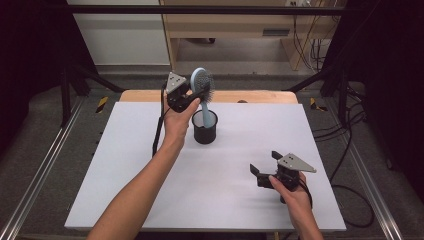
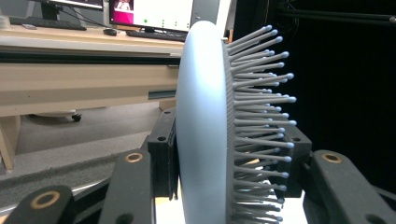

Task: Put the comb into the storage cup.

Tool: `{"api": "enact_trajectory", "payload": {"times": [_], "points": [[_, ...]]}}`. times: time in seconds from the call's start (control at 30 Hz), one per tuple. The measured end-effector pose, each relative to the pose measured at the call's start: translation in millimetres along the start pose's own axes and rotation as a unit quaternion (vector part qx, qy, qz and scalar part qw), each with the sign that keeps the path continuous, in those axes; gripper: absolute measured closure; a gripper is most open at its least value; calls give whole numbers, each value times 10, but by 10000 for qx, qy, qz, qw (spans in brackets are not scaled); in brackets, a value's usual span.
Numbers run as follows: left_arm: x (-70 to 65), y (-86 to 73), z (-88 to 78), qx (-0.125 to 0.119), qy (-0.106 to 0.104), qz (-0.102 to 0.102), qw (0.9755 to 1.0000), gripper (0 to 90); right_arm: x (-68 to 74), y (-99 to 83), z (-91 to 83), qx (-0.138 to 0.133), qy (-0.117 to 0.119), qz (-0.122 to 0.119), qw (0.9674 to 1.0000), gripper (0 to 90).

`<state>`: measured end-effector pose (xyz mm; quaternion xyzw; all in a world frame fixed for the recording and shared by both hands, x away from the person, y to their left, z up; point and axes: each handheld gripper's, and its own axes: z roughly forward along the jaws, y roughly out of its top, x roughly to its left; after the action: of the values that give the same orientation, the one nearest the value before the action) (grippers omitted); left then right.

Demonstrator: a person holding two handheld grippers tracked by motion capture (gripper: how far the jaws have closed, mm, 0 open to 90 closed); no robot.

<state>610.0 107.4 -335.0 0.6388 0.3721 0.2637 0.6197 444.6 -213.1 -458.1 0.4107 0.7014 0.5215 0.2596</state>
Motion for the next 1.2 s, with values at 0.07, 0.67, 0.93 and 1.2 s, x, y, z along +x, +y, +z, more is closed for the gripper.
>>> {"api": "enact_trajectory", "payload": {"times": [0.07, 0.67, 0.93, 1.2], "points": [[-1, -13, 6, 13, -5, 8, 10000, 521, 1, -1, -2, 1, -1, -9, 10000, 57], [1, -191, 50, 120, 17, -187, 9998, 520, 8, -9, 3, 43, 49, -30, 10000, 59], [-13, -245, 62, 137, 16, -213, 9997, 519, 16, -9, 3, 55, 52, -39, 10000, 59], [25, -306, 62, 162, 67, -276, 9995, 518, 19, -10, 9, 57, 67, -49, 9999, 59]]}}
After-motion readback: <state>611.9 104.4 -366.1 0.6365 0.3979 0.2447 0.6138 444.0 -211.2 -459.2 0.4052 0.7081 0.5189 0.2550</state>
